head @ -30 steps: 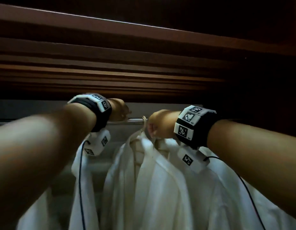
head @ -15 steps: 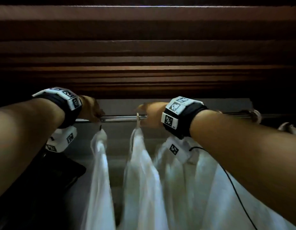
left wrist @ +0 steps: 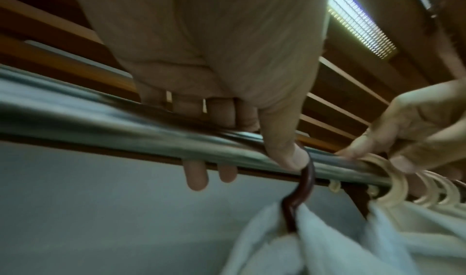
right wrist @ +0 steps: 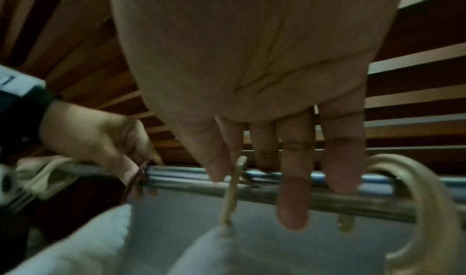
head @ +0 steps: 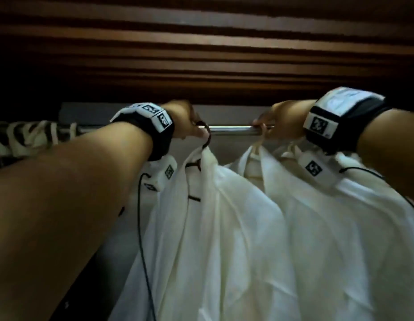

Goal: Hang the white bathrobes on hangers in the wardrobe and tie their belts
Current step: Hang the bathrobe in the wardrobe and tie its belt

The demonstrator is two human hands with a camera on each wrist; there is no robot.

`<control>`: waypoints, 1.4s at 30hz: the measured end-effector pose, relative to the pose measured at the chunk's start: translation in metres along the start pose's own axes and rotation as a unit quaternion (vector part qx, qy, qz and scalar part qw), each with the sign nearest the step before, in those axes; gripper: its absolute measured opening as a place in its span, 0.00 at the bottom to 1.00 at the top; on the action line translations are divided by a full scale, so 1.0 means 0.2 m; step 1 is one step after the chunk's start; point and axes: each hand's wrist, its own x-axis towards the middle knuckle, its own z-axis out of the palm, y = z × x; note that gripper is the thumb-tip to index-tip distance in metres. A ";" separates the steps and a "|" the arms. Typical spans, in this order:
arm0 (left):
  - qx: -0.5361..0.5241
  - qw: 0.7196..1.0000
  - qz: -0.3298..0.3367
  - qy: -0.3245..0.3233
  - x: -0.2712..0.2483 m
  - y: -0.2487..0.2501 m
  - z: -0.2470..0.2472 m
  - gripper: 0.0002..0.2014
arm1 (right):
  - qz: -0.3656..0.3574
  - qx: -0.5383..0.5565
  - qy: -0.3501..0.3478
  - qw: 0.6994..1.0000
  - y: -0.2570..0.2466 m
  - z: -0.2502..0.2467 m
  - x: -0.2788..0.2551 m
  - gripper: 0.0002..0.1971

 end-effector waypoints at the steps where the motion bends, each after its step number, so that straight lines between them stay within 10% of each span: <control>1: 0.006 1.000 -0.007 0.024 -0.01 0.00 0.03 0.20 | 0.002 -0.020 0.006 1.000 -0.03 -0.01 -0.04 0.20; 14: -0.213 0.915 -0.100 0.327 -0.48 0.07 0.78 0.32 | 0.065 0.033 0.105 0.992 -0.54 0.60 -0.52 0.42; 20: -0.236 0.955 -0.084 0.161 -0.33 -0.13 0.73 0.19 | 0.105 0.060 0.099 0.988 -0.56 0.54 -0.38 0.39; 31: -0.314 0.909 -0.063 0.267 -0.31 0.06 0.61 0.12 | 0.113 0.018 0.112 0.987 -0.52 0.57 -0.35 0.33; 37: -0.467 0.851 -0.061 0.231 -0.64 0.07 0.96 0.18 | 0.148 -0.001 0.094 0.985 -0.68 0.94 -0.62 0.46; 42: -0.459 0.881 -0.013 0.112 -1.30 0.10 1.56 0.08 | 0.111 0.097 0.041 0.988 -0.97 1.58 -1.15 0.45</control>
